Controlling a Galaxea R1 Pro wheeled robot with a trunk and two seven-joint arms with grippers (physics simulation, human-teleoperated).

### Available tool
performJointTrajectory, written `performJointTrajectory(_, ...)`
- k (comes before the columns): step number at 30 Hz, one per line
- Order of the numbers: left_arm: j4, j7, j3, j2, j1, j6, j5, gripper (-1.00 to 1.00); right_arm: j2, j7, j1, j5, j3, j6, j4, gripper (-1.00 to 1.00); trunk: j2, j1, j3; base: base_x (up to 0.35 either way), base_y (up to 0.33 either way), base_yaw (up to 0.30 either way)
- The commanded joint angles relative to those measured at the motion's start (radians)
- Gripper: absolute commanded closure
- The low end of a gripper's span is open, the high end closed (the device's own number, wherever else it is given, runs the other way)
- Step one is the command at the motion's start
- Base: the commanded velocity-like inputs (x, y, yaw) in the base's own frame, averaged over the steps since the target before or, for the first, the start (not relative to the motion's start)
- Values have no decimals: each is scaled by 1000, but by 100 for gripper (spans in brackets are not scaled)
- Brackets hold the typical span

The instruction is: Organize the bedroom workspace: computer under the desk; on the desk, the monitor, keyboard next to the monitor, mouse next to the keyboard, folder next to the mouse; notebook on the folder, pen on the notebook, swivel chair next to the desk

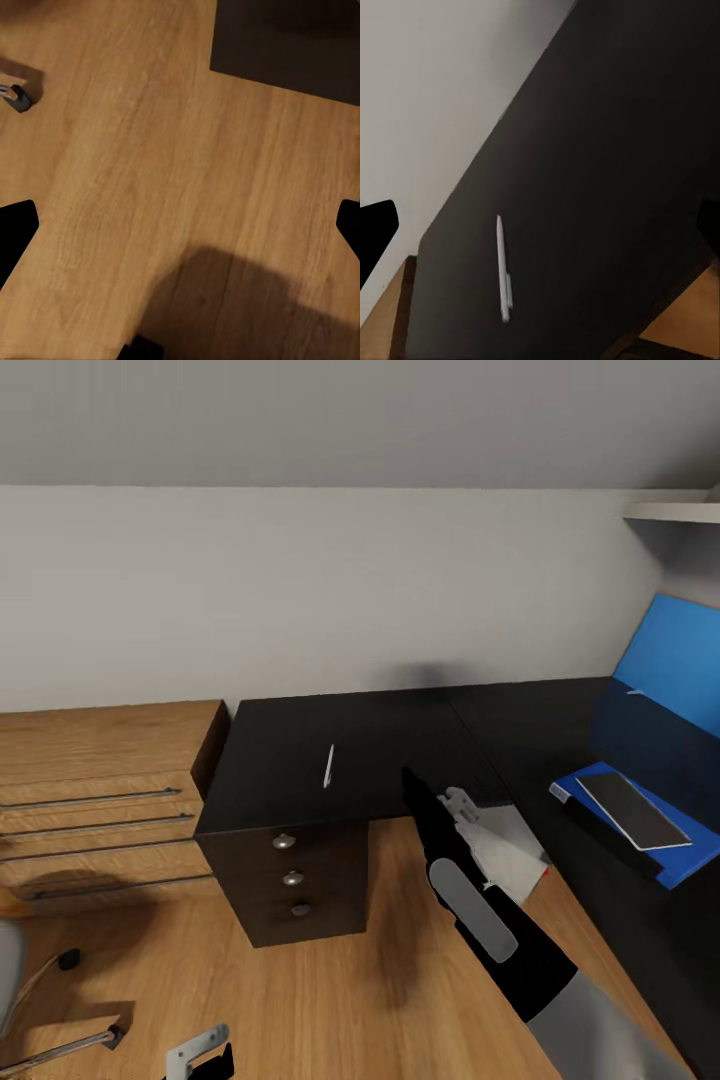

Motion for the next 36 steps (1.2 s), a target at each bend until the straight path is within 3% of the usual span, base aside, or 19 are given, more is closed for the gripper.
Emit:
performJointTrajectory(1, -3, 2, 1, -1, 0, 5, 6, -100, 7, -6, -1, 13, 2, -7, 8, -100, 0, 0, 0, 0, 0, 108)
performJointTrajectory(6, -3, 2, 1, -1, 0, 5, 7, -100, 18, -1, -1, 47, 1, -3, 14, -100, 0, 0, 0, 0, 0, 39)
performJointTrajectory(10, 20, 5, 10, -23, -1, -18, 3, -100, -5, -9, 17, 69, 14, -14, 37, -100, 0, 0, 0, 0, 0, 0)
performJointTrajectory(13, 36, 5, 10, -24, -1, -35, 3, -100, -22, -9, 20, 68, 14, -17, 54, -100, 0, 0, 0, 0, 0, 0)
performJointTrajectory(21, 81, 2, 9, 6, -1, -79, 4, -100, -63, 2, 41, 92, 15, -29, 92, -100, 0, 0, 0, 0, 0, 0)
performJointTrajectory(26, 97, 1, 9, 11, -1, -107, 4, -100, -91, 4, 45, 117, 16, -30, 92, -100, 0, 0, 0, 0, 0, 0)
performJointTrajectory(36, 97, 1, 10, 15, -1, -163, 4, -100, -91, 2, 49, 154, 35, -32, 78, -100, 0, 0, 0, 0, 0, 38)
